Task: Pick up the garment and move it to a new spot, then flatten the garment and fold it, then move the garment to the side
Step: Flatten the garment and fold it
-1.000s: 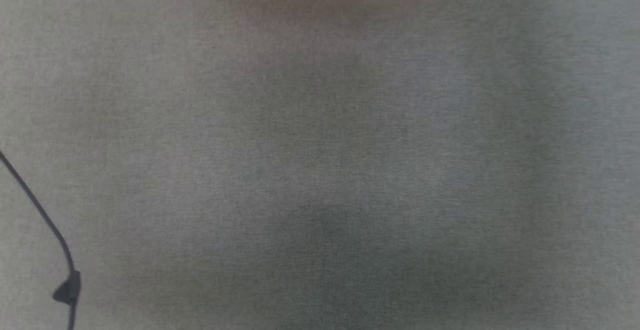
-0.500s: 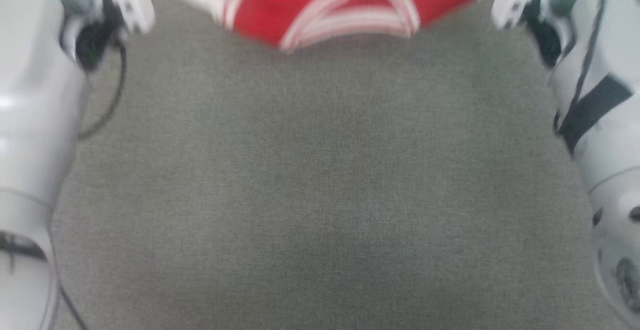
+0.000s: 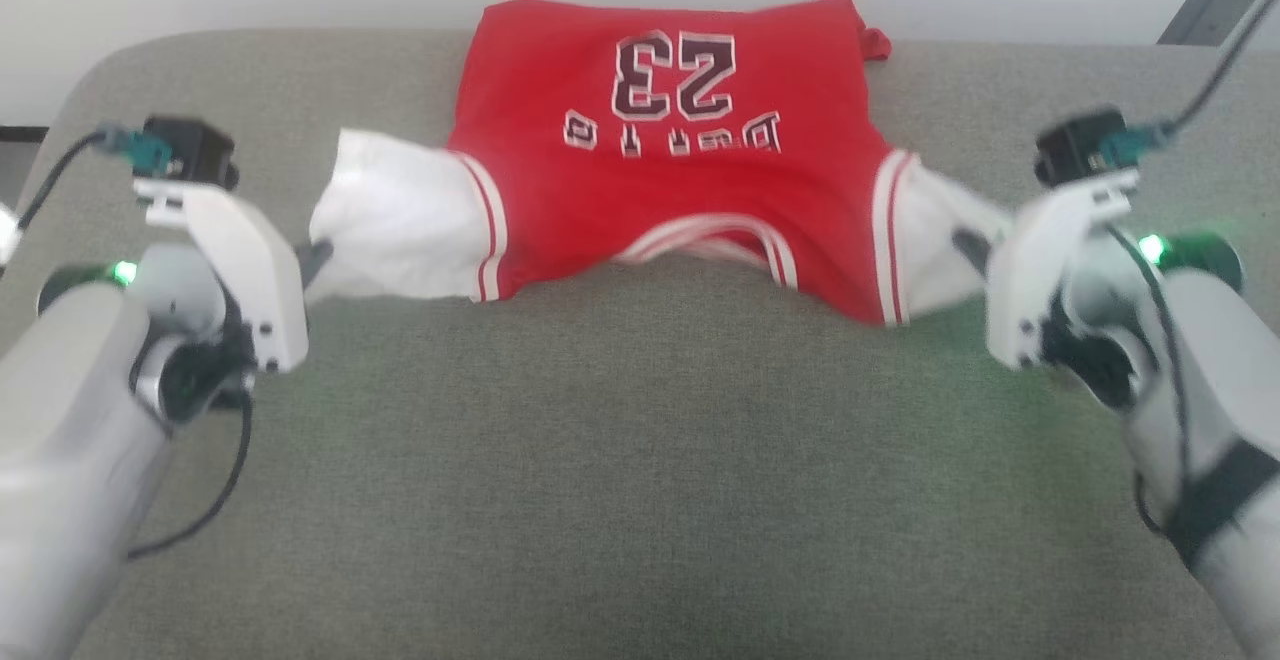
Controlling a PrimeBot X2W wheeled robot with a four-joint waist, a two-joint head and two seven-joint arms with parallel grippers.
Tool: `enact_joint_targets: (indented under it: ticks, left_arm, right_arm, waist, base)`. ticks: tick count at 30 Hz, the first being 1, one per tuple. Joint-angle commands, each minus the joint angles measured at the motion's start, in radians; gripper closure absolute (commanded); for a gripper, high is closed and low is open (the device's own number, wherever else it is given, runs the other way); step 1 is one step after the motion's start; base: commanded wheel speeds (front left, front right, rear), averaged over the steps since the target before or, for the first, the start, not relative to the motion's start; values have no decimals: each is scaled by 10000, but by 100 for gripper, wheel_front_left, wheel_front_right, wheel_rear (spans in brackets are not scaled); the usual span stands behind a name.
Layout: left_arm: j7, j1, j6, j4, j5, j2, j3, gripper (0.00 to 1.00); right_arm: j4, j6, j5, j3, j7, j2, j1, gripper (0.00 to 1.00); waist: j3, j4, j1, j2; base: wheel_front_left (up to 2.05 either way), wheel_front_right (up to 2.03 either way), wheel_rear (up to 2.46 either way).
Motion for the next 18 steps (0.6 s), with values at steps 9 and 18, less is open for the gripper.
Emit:
enact_joint_targets:
  ticks: [9, 18]
  left_arm:
    - [1243, 2736, 2055, -4264, -957, 1966, 536, 100]
    - [2274, 4913, 4464, -7981, -1604, 3682, 925, 100]
  right_arm:
    - [-4413, 1, 1784, -86, 3139, -2146, 3273, 100]
    - [-7662, 1, 2599, -1091, 5736, -2914, 5915, 100]
  waist:
    - [-74, -48, 0, 0]
    - [156, -94, 0, 0]
  base:
    - [0, 0, 0]
    - [0, 0, 0]
